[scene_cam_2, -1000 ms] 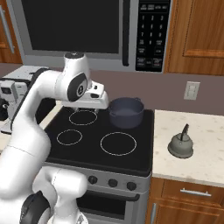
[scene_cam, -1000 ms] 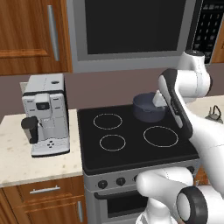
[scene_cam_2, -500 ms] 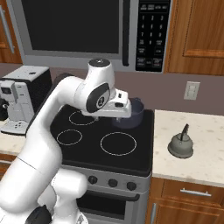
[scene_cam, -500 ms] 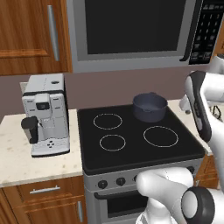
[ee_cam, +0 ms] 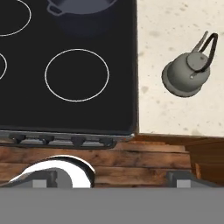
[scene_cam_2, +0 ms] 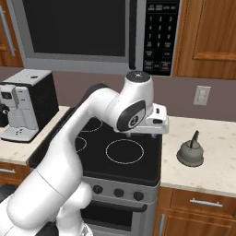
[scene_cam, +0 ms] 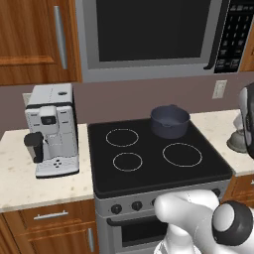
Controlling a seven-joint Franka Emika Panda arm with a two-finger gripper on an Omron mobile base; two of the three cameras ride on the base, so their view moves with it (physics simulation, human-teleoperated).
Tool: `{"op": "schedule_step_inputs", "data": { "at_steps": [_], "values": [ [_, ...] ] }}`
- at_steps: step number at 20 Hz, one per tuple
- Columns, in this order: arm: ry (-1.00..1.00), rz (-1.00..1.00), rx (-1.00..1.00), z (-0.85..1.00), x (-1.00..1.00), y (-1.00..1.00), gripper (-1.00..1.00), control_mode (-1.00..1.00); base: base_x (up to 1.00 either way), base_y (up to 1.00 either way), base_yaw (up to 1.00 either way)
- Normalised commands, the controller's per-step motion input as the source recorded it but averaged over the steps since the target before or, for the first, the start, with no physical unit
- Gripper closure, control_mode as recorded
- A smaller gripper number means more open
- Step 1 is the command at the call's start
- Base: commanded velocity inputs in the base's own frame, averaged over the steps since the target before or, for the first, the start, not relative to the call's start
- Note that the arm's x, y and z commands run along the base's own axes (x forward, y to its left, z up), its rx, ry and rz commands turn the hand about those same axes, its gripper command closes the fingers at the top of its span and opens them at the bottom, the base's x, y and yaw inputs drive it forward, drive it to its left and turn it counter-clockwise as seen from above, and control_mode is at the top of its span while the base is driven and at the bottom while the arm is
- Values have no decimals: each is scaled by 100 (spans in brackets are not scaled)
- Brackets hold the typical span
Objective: Pick the kettle from the counter and place it on a stove burner. Then turn the burner on.
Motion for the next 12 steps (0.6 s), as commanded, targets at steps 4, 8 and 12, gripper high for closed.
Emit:
{"op": "schedule_step_inputs", "data": {
  "at_steps": [4, 8, 12],
  "values": [
    [0, -6, -4, -7, 0, -81, -100, -100, 0, 0, 0],
    [0, -6, -1, -11, 0, -88, -100, -100, 0, 0, 0],
    [2, -7, -2, -15, 1, -79, -100, -100, 0, 0, 0]
  ]
}}
